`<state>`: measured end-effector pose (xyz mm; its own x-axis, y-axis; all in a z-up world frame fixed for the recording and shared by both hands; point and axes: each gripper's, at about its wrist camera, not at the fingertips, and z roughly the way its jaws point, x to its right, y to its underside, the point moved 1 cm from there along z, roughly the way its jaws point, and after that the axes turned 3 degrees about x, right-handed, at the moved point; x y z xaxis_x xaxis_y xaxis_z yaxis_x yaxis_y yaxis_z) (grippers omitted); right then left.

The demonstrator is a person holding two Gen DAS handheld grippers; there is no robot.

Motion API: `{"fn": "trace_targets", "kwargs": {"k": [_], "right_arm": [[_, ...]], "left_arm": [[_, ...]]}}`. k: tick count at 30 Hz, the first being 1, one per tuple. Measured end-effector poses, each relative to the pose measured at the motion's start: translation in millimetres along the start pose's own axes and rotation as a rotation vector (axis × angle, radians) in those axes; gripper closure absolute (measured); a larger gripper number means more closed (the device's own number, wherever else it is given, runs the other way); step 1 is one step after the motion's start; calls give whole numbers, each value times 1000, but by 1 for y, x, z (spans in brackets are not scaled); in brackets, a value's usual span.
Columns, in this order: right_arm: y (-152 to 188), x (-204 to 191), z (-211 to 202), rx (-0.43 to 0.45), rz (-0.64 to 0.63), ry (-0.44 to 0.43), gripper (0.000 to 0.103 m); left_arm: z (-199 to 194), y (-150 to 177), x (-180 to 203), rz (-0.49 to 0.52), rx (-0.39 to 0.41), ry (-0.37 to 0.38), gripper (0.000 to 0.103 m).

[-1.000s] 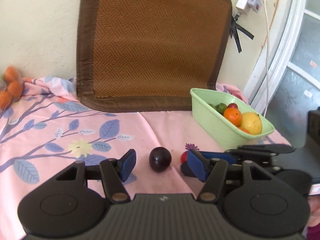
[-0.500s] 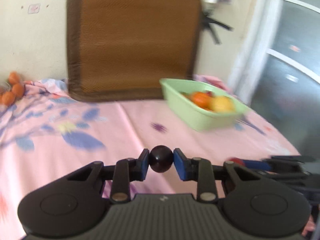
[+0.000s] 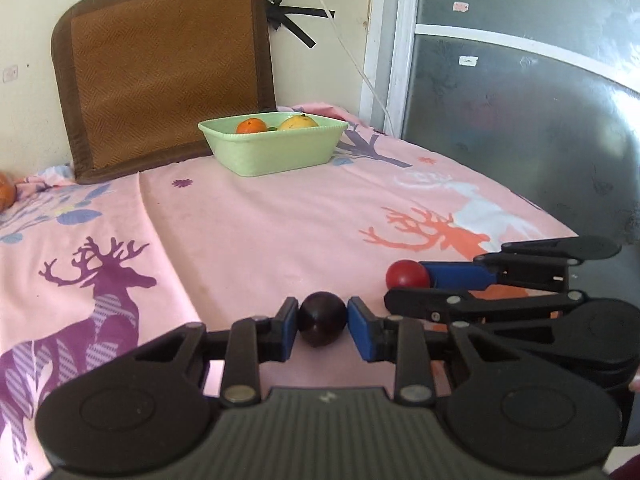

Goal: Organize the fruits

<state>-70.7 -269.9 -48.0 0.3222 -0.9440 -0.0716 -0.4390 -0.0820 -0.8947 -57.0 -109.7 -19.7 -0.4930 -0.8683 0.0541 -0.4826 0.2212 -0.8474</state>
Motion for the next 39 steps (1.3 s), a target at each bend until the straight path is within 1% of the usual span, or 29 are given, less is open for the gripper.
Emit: {"fn": "trace_targets", "kwargs": {"k": [7, 10, 14, 20, 39], "right_arm": [[5, 3, -4, 19, 21, 15, 72], [7, 2, -5, 24, 20, 24, 72], [9, 1, -8, 24, 17, 35, 72], [9, 0, -8, 23, 15, 40, 72], [9, 0, -7, 28, 8, 45, 72]], "left_arm": [[0, 0, -2, -46, -8, -57, 66], [-1, 0, -1, -48, -12, -77, 63], [-1, -1, 1, -51, -21, -97, 63], [-1, -2, 1, -54, -28, -107, 63], [1, -4, 2, -58, -37, -117, 64]]}}
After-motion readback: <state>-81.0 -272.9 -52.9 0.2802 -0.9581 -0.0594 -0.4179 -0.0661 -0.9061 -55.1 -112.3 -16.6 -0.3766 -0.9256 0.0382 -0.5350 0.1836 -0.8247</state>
